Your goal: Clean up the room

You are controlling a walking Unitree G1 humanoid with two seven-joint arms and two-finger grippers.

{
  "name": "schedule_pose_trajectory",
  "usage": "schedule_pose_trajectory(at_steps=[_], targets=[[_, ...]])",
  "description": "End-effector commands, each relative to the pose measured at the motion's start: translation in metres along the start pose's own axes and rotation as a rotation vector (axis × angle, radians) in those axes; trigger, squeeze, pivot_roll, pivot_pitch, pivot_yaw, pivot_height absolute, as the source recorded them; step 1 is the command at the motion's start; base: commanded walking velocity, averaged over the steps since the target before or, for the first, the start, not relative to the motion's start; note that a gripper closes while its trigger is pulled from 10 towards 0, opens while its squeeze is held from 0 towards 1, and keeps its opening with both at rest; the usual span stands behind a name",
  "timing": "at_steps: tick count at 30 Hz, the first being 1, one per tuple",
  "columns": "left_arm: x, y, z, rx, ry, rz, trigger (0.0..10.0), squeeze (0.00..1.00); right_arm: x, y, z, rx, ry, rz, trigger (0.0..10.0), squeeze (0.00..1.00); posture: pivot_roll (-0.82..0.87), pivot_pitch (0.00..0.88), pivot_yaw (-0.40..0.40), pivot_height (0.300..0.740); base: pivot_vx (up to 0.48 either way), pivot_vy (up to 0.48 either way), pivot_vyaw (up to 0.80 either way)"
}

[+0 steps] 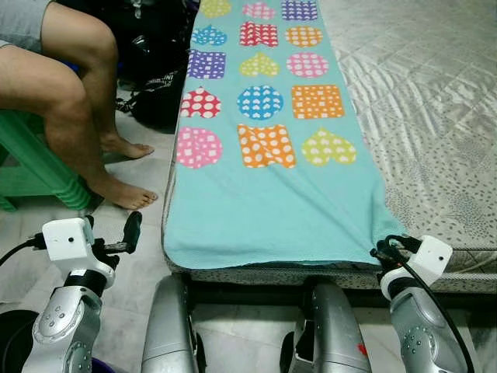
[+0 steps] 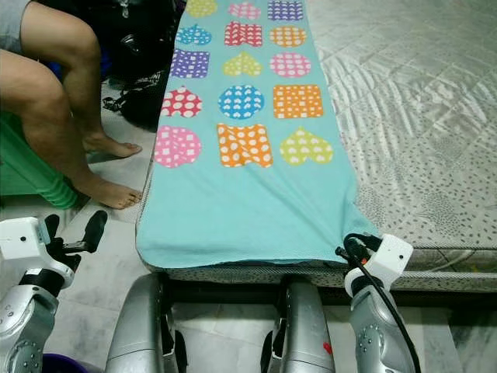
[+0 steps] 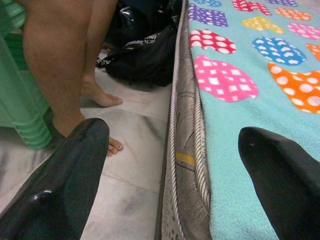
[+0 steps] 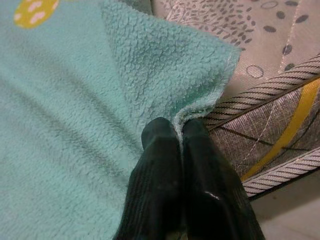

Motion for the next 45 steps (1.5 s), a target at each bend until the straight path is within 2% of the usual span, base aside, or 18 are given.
schedule_pose_trajectory(at_steps=[1,7,11,17,19,21,22,26,28,29,30,36,37,40,42,43,44,45], targets=[[-0.001,-0.005,-0.003,0.002,0.003,-0.014,10.0,0.00,-0.004,-0.006,0.007,0.003,-0.027,-0.028,10.0,1.00,0.10,0.162,0.011,0.536,0.000,0.000,0.00],[-0.001,-0.006,-0.002,0.002,-0.001,-0.017,10.0,0.00,-0.004,-0.011,0.008,-0.010,-0.031,-0.054,10.0,1.00,0.10,0.157,0.009,0.536,0.000,0.000,0.00],[-0.001,-0.006,-0.002,0.002,-0.002,-0.018,10.0,0.00,-0.004,-0.010,0.009,-0.069,-0.036,-0.060,10.0,1.00,0.10,0.153,0.005,0.536,0.000,0.000,0.00],[-0.001,-0.006,-0.003,0.002,0.007,-0.014,10.0,0.00,0.002,0.012,0.015,-0.225,-0.079,0.019,10.0,1.00,0.10,0.151,-0.003,0.536,0.000,0.000,0.00],[-0.001,-0.006,-0.003,0.002,0.008,-0.013,10.0,0.00,0.003,0.017,0.013,-0.227,-0.074,0.038,10.0,1.00,0.10,0.151,-0.003,0.536,0.000,0.000,0.00],[-0.001,-0.006,-0.003,0.002,0.010,-0.012,10.0,0.00,0.008,0.031,-0.001,-0.227,-0.036,0.091,10.0,1.00,0.10,0.155,-0.002,0.536,0.000,0.000,0.00],[-0.001,-0.006,-0.003,0.002,0.010,-0.012,10.0,0.00,0.008,0.031,-0.001,-0.227,-0.036,0.091,10.0,1.00,0.10,0.155,-0.002,0.536,0.000,0.000,0.00],[-0.001,-0.006,-0.003,0.000,0.010,-0.009,10.0,0.00,0.014,0.046,-0.022,-0.215,0.026,0.145,10.0,1.00,0.10,0.155,0.000,0.536,0.000,0.000,0.00],[0.000,-0.005,-0.002,-0.002,0.009,-0.007,10.0,0.00,0.019,0.050,-0.041,-0.208,0.099,0.161,10.0,1.00,0.10,0.155,0.004,0.536,0.000,0.000,0.00],[0.001,-0.005,-0.001,-0.004,0.005,-0.007,10.0,0.00,0.025,0.048,-0.055,-0.180,0.156,0.149,10.0,1.00,0.10,0.155,0.004,0.536,0.000,0.000,0.00],[0.001,-0.005,-0.001,-0.004,0.005,-0.007,10.0,0.00,0.025,0.048,-0.055,-0.180,0.156,0.149,10.0,1.00,0.10,0.155,0.004,0.536,0.000,0.000,0.00],[0.001,-0.004,0.004,-0.008,-0.009,-0.004,10.0,0.00,0.043,0.031,-0.096,-0.174,0.272,0.090,10.0,1.00,0.12,0.165,0.011,0.536,0.000,0.000,0.00],[0.000,-0.003,0.003,-0.009,-0.009,-0.003,10.0,0.00,0.047,0.024,-0.103,-0.193,0.283,0.065,10.0,1.00,0.13,0.169,0.010,0.536,0.000,0.000,0.00],[-0.001,-0.002,0.004,-0.009,-0.007,-0.002,10.0,0.00,0.053,0.006,-0.108,-0.276,0.267,-0.004,10.0,1.00,0.13,0.174,0.008,0.536,0.000,0.000,0.00],[-0.002,-0.002,0.004,-0.009,-0.005,-0.003,10.0,0.00,0.058,-0.003,-0.105,-0.316,0.215,-0.044,10.0,0.95,0.14,0.177,0.005,0.536,0.000,0.000,0.00],[-0.002,-0.002,0.004,-0.010,-0.005,-0.003,10.0,0.00,0.060,-0.005,-0.103,-0.320,0.201,-0.053,10.0,0.51,0.14,0.178,0.005,0.536,0.000,0.000,0.00],[-0.002,-0.003,0.004,-0.010,-0.004,-0.003,10.0,0.00,0.061,-0.005,-0.103,-0.323,0.191,-0.057,10.0,0.39,0.14,0.180,0.004,0.536,0.000,0.000,0.00],[-0.003,-0.003,0.004,-0.011,-0.004,-0.004,10.0,0.00,0.062,-0.006,-0.102,-0.324,0.186,-0.060,10.0,0.00,0.14,0.180,0.004,0.536,0.000,0.000,0.00]])
Point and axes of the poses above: a point about 5 cm out from each wrist's last joint towards the gripper, its own x axis pointing out of the wrist towards the gripper, its own y axis along the axis of the wrist's last joint, z = x × y, the point moved 6 cm from there along x, pointing out of the wrist towards the gripper, and after that the axes turned 4 degrees about x, right-handed, at the moved point
